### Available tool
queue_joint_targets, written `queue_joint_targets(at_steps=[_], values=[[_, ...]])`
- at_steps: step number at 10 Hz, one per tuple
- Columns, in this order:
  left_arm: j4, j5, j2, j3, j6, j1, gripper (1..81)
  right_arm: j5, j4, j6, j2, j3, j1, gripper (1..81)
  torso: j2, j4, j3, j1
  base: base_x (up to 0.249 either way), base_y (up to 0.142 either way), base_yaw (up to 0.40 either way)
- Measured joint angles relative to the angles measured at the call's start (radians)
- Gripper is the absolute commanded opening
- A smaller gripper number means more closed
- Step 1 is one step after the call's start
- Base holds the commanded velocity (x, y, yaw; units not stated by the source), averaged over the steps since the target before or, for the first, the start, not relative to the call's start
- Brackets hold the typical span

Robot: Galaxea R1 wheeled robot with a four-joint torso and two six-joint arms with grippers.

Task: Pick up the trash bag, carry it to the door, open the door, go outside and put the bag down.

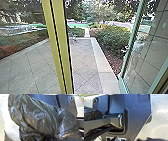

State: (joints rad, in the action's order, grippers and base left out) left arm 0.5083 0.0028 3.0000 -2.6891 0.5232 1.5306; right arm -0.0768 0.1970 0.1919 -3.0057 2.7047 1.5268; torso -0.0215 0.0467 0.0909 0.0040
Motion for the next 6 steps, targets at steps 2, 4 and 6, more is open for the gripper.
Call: queue_joint_targets(at_steps=[2, 4, 6], values=[[0.0, 0.0, 0.0, 0.0, 0.0, 0.0, 1.0, 0.0, 0.001, 0.0, 0.0, 0.001, 0.006, 81.1, 0.0, 0.0, 0.0, 0.0, 0.0, -0.118, 0.0], [-0.001, 0.0, 0.003, 0.0, 0.0, 0.001, 1.0, 0.0, 0.019, 0.0, 0.0, 0.005, 0.013, 81.1, 0.0, 0.0, 0.0, 0.0, 0.0, -0.118, 0.0], [-0.004, 0.0, 0.003, 0.0, 0.0, 0.003, 1.0, 0.001, 0.041, 0.0, -0.003, 0.01, 0.028, 81.1, 0.0, 0.0, 0.0, 0.0, 0.0, -0.119, 0.0]])
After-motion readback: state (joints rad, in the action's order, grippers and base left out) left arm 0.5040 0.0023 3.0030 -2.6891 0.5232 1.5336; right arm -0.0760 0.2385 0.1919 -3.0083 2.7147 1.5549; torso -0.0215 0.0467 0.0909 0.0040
